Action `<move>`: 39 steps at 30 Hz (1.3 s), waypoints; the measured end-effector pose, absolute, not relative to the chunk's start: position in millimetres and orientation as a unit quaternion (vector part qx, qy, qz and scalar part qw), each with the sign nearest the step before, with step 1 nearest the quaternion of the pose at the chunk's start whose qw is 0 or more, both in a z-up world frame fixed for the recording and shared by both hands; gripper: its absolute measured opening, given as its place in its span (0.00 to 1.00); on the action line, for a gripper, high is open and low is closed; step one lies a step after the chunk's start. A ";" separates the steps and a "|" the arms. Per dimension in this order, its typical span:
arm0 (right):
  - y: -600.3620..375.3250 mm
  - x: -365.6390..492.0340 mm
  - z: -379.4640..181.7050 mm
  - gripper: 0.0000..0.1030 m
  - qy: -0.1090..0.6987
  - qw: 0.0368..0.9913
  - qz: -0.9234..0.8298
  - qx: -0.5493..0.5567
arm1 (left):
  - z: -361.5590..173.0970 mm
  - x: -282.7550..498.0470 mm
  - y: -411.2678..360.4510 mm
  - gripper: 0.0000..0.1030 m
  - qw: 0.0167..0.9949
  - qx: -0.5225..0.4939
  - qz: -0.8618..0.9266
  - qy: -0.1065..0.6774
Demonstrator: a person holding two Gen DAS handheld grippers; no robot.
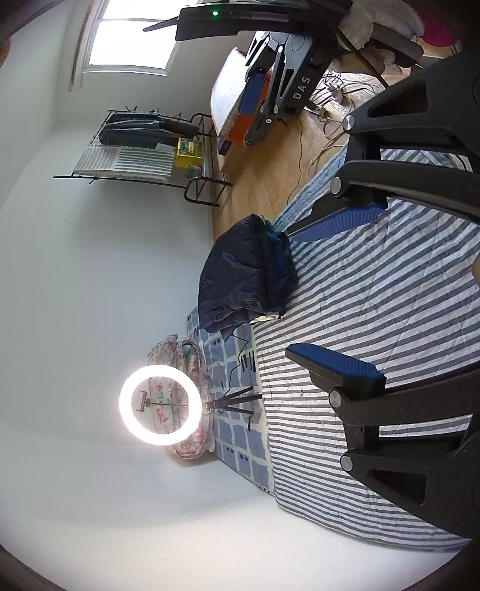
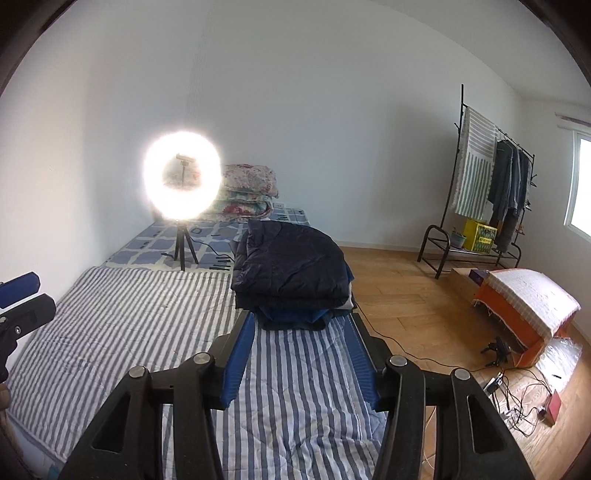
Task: Fold large clothes
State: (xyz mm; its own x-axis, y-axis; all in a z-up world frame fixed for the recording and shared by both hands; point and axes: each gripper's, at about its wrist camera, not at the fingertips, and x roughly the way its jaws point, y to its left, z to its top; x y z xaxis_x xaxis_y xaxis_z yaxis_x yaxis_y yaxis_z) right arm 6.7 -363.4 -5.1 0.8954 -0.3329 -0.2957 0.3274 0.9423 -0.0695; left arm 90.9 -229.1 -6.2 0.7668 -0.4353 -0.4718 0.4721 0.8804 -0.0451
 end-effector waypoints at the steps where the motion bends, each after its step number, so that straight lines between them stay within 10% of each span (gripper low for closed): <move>1: -363.7 8.1 -10.4 0.51 0.154 0.973 -0.172 -0.007 | -10.3 93.1 -229.2 0.59 0.939 0.035 -0.241 0.244; 17: -372.6 20.8 -60.9 0.90 0.162 0.965 -0.205 0.006 | -46.6 104.6 -222.9 0.97 0.940 0.032 -0.226 0.252; 39: -375.7 27.1 -69.7 1.00 0.159 0.962 -0.220 0.005 | -62.3 103.5 -229.0 1.00 0.939 0.057 -0.210 0.265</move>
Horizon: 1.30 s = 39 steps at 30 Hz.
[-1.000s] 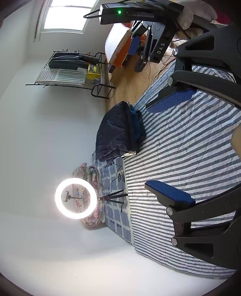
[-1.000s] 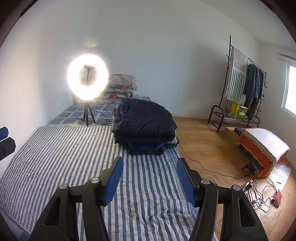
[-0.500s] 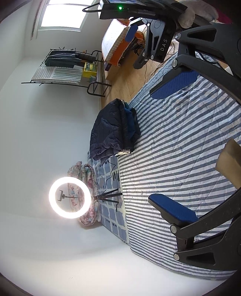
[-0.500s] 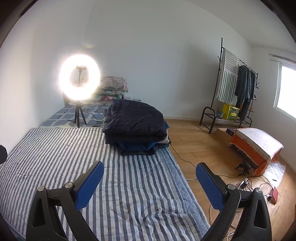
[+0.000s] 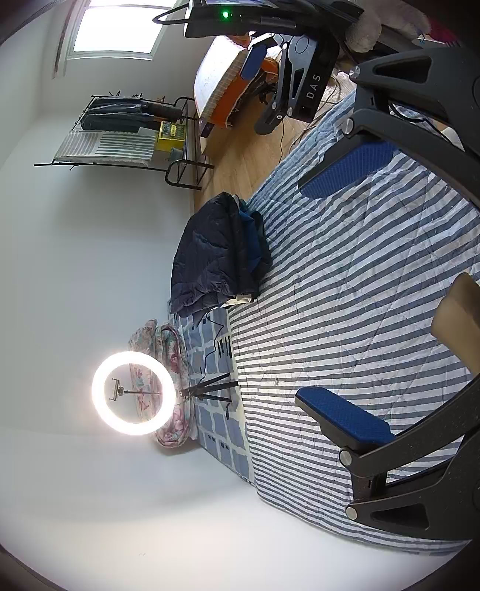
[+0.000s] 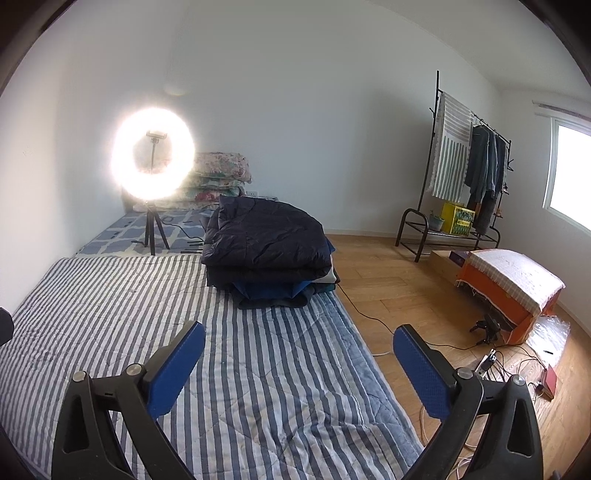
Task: Fold large clothes
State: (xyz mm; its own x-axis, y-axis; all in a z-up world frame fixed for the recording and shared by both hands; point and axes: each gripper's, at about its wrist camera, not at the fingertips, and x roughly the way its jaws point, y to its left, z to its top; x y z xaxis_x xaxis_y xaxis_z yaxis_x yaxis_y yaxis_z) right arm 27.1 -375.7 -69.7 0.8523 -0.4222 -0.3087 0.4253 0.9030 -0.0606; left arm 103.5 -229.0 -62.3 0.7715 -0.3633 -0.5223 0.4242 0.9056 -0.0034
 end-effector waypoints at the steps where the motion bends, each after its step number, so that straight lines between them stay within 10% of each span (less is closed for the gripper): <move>1: -376.1 27.1 -69.2 1.00 0.158 0.962 -0.220 0.006 | -62.5 103.4 -228.8 1.00 0.939 0.057 -0.209 0.265; 39: -377.4 28.2 -70.5 1.00 0.158 0.963 -0.220 0.014 | -63.4 103.7 -229.4 1.00 0.939 0.056 -0.213 0.264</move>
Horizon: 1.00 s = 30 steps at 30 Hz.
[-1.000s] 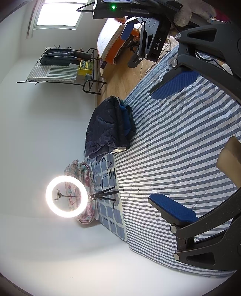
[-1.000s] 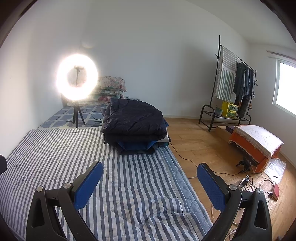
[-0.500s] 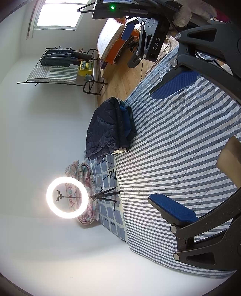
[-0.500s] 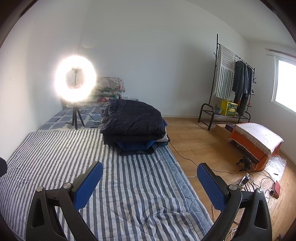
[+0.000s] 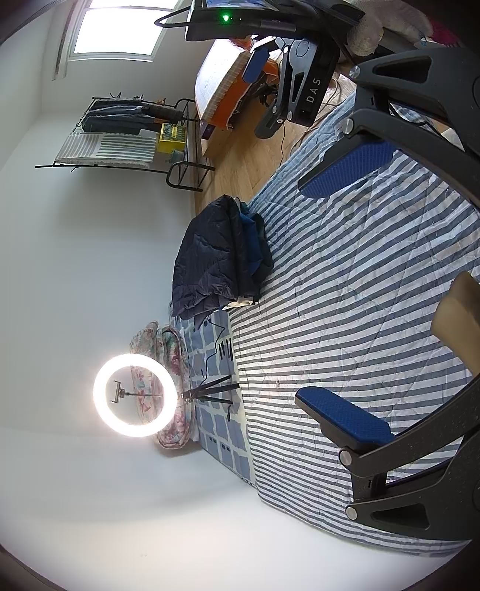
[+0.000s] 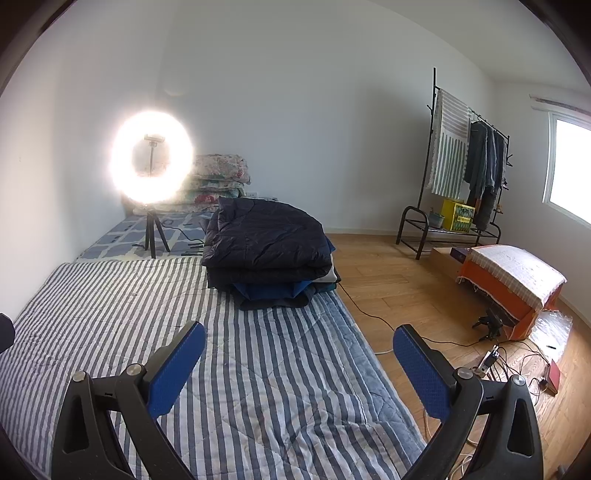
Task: Fold large clothes
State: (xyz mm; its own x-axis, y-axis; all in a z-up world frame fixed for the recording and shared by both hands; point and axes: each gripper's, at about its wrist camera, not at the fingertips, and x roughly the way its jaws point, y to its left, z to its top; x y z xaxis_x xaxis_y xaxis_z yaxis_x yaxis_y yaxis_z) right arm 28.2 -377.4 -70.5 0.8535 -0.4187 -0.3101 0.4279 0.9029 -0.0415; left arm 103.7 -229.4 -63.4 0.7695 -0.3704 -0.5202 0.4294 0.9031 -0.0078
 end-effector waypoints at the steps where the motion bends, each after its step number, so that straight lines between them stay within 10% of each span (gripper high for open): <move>1: -377.4 28.4 -70.6 1.00 0.158 0.963 -0.220 0.015 | -63.4 103.7 -229.3 1.00 0.939 0.056 -0.213 0.264; 30: -377.9 30.1 -74.3 1.00 0.163 0.962 -0.219 0.012 | -60.4 96.7 -232.2 1.00 0.941 0.062 -0.213 0.257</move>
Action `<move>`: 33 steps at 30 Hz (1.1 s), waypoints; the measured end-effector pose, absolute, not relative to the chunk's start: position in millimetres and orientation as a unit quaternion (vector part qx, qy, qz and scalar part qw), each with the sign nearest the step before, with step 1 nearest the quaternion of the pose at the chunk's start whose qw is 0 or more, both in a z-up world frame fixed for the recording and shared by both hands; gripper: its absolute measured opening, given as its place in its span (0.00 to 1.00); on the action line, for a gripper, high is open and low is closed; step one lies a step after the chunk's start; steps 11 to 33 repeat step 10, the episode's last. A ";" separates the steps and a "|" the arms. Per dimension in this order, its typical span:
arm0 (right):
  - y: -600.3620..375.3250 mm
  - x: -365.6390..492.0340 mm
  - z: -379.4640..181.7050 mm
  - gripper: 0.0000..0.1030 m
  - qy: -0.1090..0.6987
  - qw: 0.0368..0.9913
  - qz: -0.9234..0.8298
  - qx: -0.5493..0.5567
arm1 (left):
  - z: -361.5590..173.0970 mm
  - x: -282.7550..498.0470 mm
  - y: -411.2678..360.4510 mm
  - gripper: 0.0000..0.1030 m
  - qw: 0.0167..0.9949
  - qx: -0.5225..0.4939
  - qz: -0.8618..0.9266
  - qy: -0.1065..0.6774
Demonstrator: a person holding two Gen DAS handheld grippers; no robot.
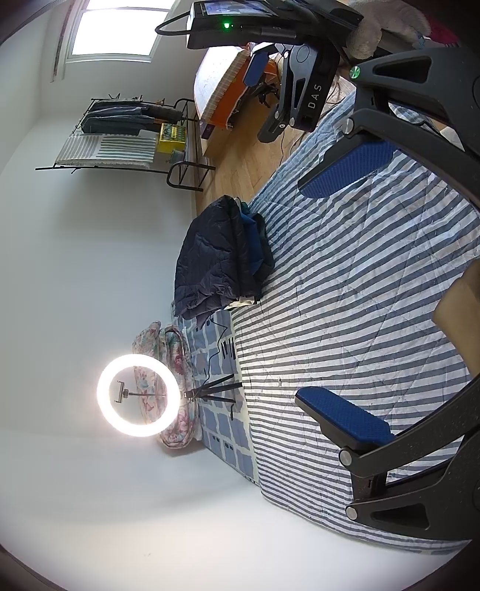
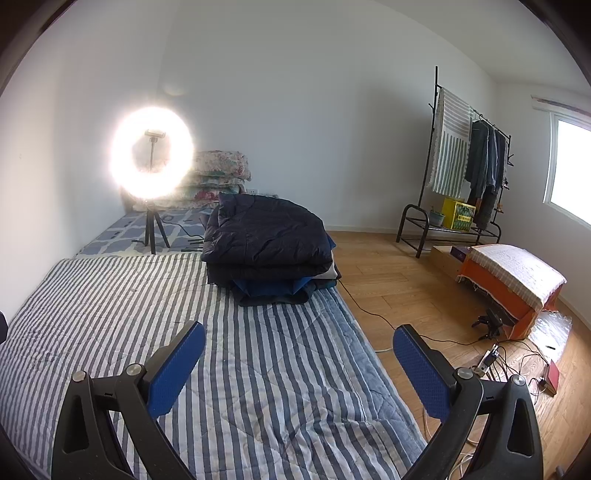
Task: Fold large clothes
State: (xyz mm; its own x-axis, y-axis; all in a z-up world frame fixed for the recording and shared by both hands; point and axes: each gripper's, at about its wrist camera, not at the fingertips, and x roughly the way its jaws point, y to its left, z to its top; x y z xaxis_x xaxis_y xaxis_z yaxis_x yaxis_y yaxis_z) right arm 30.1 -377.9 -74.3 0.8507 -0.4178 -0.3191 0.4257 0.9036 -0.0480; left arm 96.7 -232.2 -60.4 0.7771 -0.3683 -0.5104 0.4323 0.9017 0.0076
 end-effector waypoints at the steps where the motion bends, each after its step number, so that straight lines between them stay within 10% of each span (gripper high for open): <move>1: -377.9 30.2 -74.5 1.00 0.163 0.962 -0.219 0.012 | -60.2 96.3 -231.8 1.00 0.941 0.063 -0.213 0.256; 33: -380.5 31.6 -75.2 1.00 0.167 0.962 -0.218 0.018 | -58.0 95.5 -228.7 1.00 0.944 0.063 -0.209 0.248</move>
